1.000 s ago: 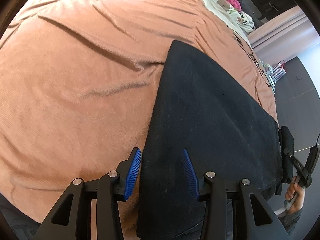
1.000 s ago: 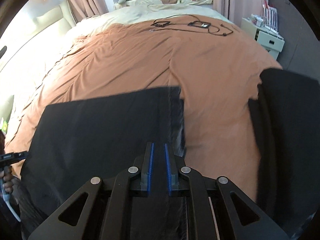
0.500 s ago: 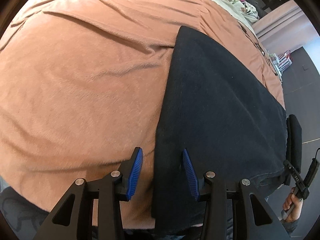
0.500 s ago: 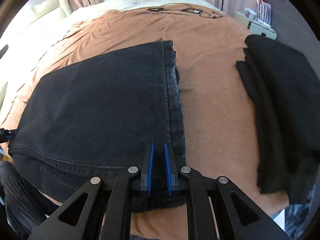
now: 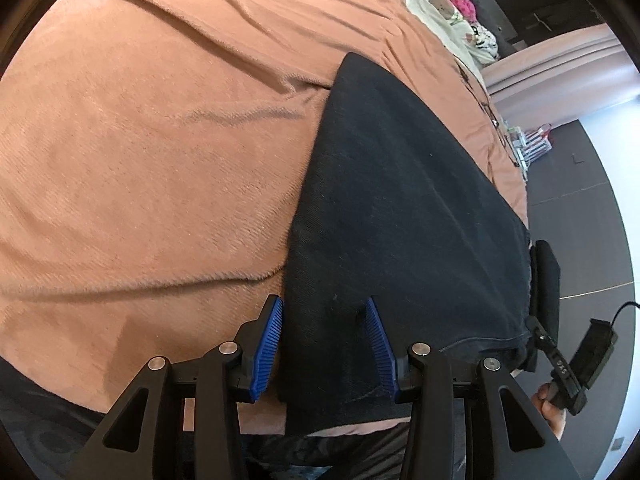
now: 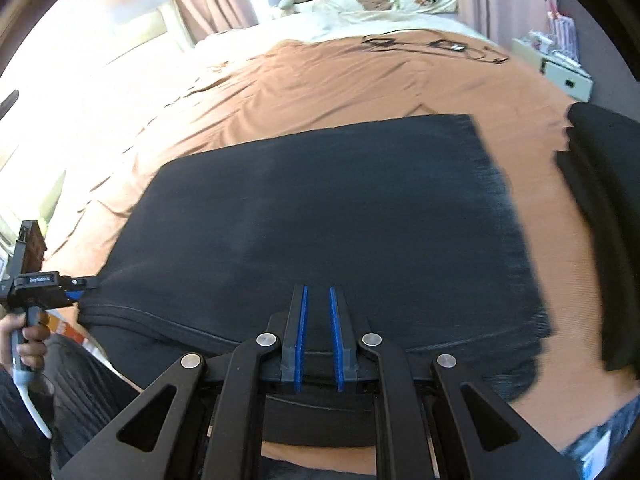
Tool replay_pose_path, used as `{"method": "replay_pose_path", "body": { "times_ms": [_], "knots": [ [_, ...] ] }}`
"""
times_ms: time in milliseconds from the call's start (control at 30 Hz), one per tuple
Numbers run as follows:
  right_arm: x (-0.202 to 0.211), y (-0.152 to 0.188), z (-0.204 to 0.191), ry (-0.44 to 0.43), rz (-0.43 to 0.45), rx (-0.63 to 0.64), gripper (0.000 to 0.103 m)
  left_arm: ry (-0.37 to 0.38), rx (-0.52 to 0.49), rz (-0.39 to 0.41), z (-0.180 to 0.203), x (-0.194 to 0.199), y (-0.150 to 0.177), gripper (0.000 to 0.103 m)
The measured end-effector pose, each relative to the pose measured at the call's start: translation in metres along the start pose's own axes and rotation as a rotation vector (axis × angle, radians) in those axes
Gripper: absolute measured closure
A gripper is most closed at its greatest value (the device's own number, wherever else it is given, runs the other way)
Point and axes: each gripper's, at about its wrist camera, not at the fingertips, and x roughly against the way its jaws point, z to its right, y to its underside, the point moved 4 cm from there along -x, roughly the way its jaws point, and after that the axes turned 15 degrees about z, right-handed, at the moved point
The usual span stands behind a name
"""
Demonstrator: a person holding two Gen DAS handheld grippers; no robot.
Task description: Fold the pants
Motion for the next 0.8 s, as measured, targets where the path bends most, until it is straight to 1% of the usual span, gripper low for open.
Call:
{"method": "replay_pose_path", "body": {
  "times_ms": [133,200,267,433,533,600,633,667,733,767,800],
  "knots": [
    [-0.015,0.002,-0.013,-0.020,-0.008,-0.008,0.095,0.010,0.008,-0.008,-0.001,0.000,0.006,0.058],
    [-0.023,0.001,-0.018,-0.018,-0.008,0.011,0.095,0.032,0.003,-0.008,0.001,0.000,0.008,0.058],
    [-0.028,0.000,-0.024,-0.026,-0.009,0.022,0.095,0.039,0.006,-0.007,0.000,0.000,0.010,0.058],
    [-0.041,-0.002,-0.049,-0.044,-0.015,0.046,0.095,0.091,0.071,-0.010,-0.007,-0.003,0.011,0.058],
    [-0.053,0.000,-0.058,-0.049,-0.034,0.054,0.095,0.109,0.117,-0.008,-0.012,-0.002,0.013,0.058],
    [-0.061,0.002,-0.061,-0.038,-0.043,0.072,0.095,0.115,0.126,-0.008,-0.013,-0.001,0.014,0.058],
    [-0.065,0.005,-0.061,-0.027,-0.051,0.080,0.095,0.110,0.124,-0.008,-0.013,-0.001,0.014,0.061],
    [-0.069,0.007,-0.064,-0.019,-0.059,0.081,0.095,0.102,0.118,-0.008,-0.012,-0.002,0.014,0.069],
    [-0.079,0.014,-0.065,-0.012,-0.087,0.073,0.095,0.083,0.111,-0.011,-0.012,-0.002,0.013,0.081],
    [-0.080,0.018,-0.064,-0.007,-0.089,0.068,0.095,0.089,0.119,-0.012,-0.012,0.000,0.012,0.085],
    [-0.081,0.021,-0.064,-0.003,-0.089,0.066,0.095,0.101,0.125,-0.006,-0.012,0.003,0.010,0.087]
  ]
}}
